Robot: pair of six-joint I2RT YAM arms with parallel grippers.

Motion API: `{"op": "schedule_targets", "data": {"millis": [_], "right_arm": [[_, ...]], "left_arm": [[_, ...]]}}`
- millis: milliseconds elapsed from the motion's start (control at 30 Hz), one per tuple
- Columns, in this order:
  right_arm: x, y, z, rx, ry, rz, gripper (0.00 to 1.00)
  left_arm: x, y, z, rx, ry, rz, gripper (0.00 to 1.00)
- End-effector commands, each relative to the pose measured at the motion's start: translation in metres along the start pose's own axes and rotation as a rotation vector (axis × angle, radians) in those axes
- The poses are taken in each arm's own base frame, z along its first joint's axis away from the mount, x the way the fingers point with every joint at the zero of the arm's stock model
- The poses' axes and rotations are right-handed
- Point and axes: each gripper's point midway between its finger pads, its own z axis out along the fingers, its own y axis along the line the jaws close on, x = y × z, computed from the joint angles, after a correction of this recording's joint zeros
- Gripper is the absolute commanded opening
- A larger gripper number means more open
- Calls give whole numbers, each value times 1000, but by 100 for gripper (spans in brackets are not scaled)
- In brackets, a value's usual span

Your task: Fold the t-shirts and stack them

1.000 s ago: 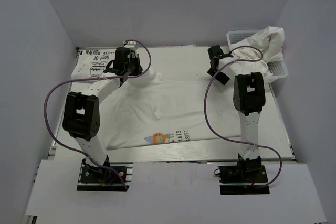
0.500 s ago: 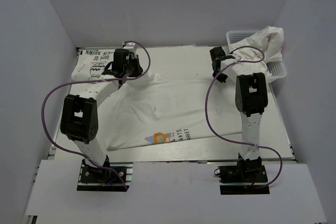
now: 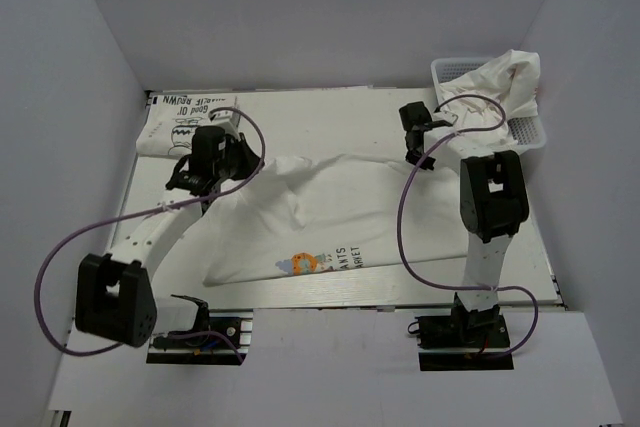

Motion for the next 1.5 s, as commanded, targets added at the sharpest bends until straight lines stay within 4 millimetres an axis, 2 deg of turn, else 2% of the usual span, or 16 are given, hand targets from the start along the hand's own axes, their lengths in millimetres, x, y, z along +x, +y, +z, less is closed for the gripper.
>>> {"op": "schedule_targets", "data": {"millis": [0,200,267,400,467,667,867,1000,1100,1167,1200,1267,1300,1333,1400,1467], "right_arm": [[-15,-4,-25,-25,-89,7,0],[-24,-19,-58,-83,-176,56,0],[-19,-21,-66,-118,-179,68,0],[6,-50,-76,-122,-162,86,0],[5,-57,-85,-133,-182,102,0],[21,-77,-89,-147,-192,119,0],[39,-87,-86,-144,-173,110,0],[58,-95,-82,-138,-132,140,0],[89,-113,-75,-102,-73,158,28],[103,-126,-74,-79,-62,177,41],[105,-129,-74,-74,-62,179,45],[108,-140,-79,-60,-65,187,66],[110,-144,-82,-50,-59,176,73],[104,-144,-87,-62,-84,182,90],[89,-139,-98,-114,-133,172,90],[76,-133,-107,-159,-173,150,90]], "left_arm": [[17,-8,-32,15,17,-94,0],[69,6,-73,-33,80,-190,0],[80,9,-79,-42,94,-221,0],[97,14,-88,-55,114,-246,0],[104,14,-96,-61,141,-262,0],[111,19,-118,-113,143,-300,0],[133,30,-135,-202,215,-349,0],[174,21,-137,-143,368,-416,0],[206,22,-140,-158,495,-480,0],[231,31,-156,-250,612,-508,21],[236,32,-163,-278,652,-517,42],[246,36,-179,-355,731,-540,92],[242,36,-180,-363,724,-535,100],[237,34,-179,-353,710,-532,100],[222,38,-173,-369,650,-507,100],[190,36,-159,-342,541,-448,100]]}}
